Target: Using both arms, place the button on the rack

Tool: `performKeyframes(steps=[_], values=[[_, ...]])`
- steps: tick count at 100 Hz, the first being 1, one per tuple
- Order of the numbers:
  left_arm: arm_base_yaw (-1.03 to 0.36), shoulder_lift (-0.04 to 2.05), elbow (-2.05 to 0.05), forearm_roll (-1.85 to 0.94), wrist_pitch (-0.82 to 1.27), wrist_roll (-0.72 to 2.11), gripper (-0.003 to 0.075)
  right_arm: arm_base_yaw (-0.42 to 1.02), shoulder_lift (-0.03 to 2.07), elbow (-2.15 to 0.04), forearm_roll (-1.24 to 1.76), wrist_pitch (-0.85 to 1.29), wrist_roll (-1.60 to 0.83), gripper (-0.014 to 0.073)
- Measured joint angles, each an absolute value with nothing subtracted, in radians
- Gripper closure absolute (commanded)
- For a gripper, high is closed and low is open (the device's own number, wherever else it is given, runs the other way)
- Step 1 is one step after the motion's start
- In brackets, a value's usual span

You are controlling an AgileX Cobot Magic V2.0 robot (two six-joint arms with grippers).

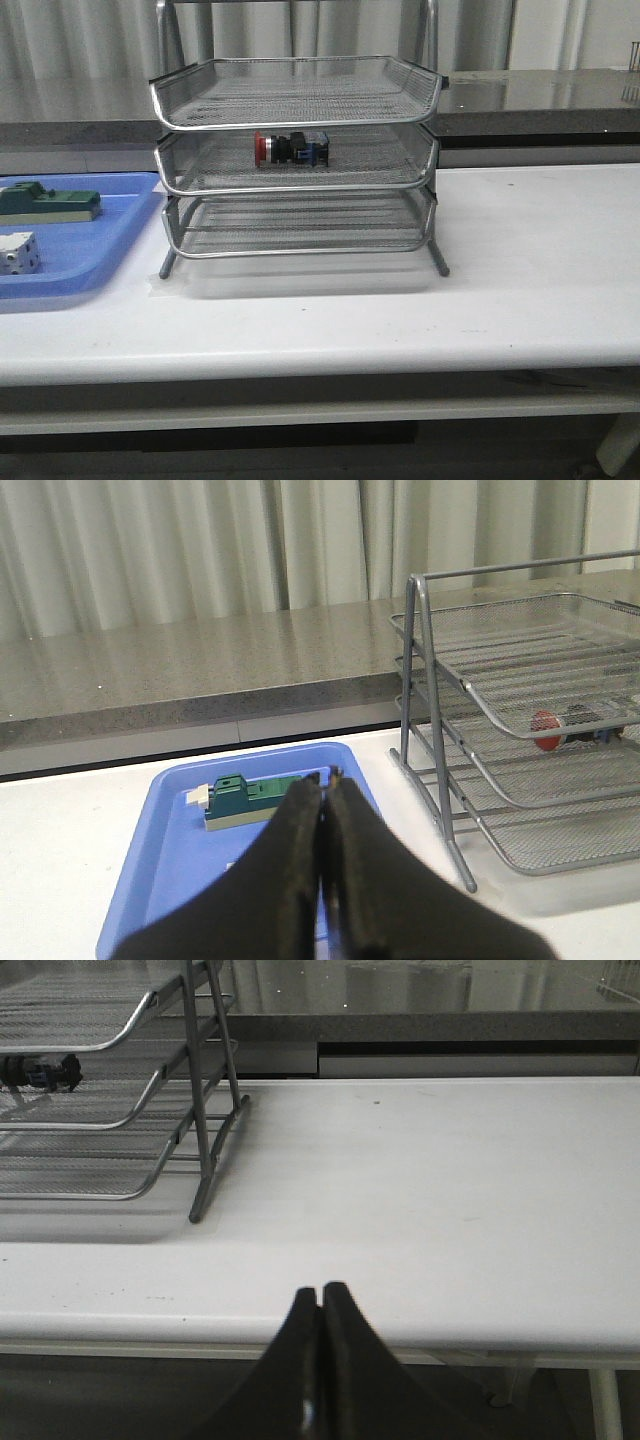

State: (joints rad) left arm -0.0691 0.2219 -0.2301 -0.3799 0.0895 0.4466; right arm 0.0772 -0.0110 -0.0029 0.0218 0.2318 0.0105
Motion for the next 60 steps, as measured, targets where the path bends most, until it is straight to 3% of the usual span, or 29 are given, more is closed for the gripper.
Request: performKeyframes(steps=[60], values=[[-0.069, 0.222, -0.23, -0.38, 0.089, 0.447, 0.0741, 0.077, -0.011, 0.029, 0.02, 0.183, 0.01, 0.0651]])
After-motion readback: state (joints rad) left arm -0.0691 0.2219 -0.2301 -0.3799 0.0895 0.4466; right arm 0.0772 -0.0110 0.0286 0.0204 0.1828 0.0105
